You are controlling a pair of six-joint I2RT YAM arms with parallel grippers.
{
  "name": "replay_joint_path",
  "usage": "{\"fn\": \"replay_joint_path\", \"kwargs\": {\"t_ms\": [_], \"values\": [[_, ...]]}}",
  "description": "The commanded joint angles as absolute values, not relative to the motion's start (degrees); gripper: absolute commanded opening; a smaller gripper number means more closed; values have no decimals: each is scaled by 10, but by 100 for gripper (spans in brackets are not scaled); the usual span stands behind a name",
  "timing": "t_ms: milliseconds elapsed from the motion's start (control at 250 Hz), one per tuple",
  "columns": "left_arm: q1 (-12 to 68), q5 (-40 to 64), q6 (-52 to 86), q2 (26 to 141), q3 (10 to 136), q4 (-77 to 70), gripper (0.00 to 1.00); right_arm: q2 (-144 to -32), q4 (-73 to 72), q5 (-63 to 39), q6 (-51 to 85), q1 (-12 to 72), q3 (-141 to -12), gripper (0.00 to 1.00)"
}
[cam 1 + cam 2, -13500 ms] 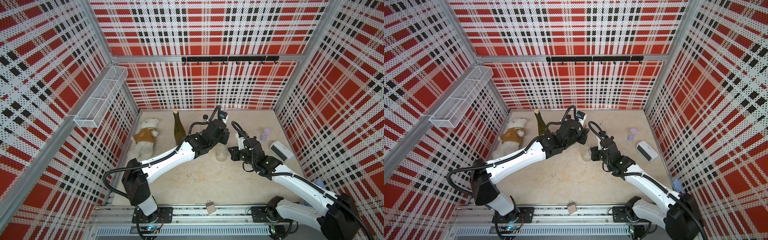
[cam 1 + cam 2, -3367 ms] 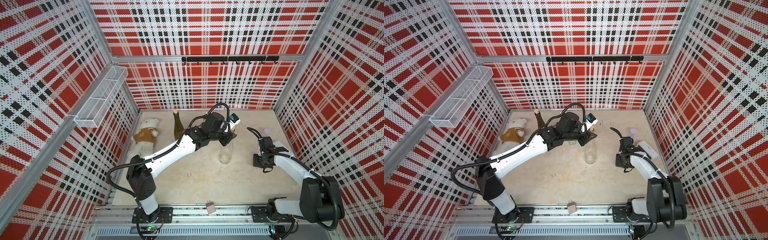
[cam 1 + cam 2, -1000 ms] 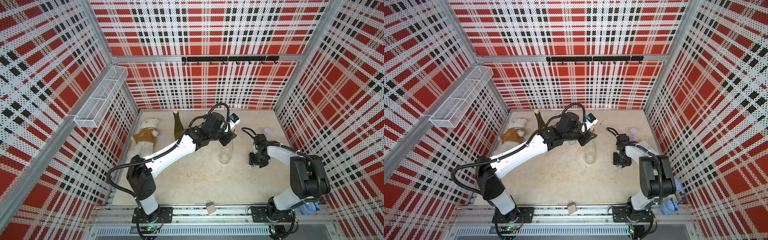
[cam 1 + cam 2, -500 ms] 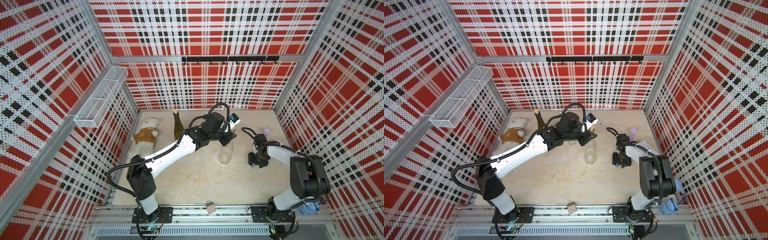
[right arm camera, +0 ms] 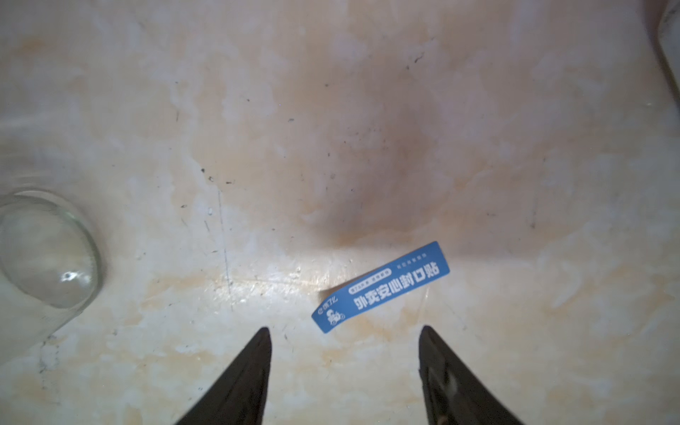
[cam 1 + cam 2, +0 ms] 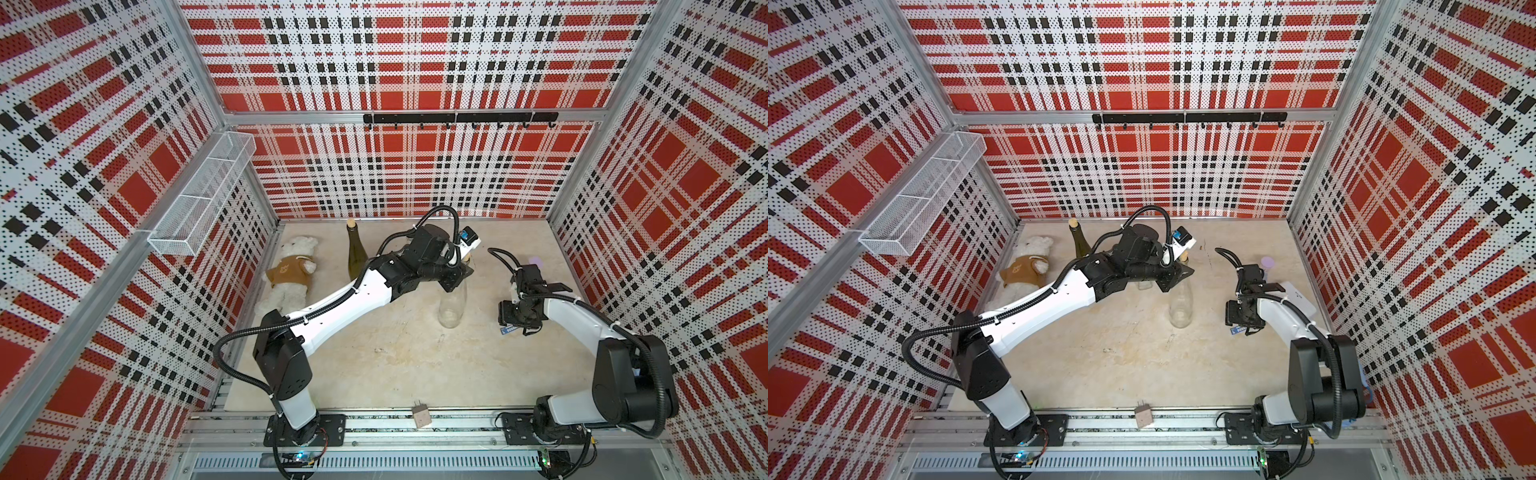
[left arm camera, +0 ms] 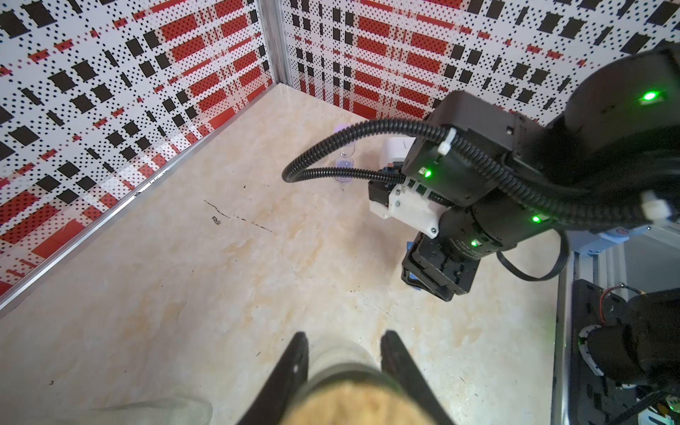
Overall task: Remove the label from the bottle
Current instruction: Move the bottle to the center of the board.
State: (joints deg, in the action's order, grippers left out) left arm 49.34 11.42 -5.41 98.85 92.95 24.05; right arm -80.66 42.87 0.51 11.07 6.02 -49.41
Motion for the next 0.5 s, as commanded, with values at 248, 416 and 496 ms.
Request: {"fn": "replay_joint_path", "kwargs": {"t_ms": [248,416,496], "values": [[500,98,-47,989,945,246,50,-695,474,-16,115,59,-516,67],[500,100,-43,985,952,245,66,-646,480,-24,113,59,-516,67],[500,99,-41,982,958,244,74,-621,478,-30,111,59,-517,66]]}}
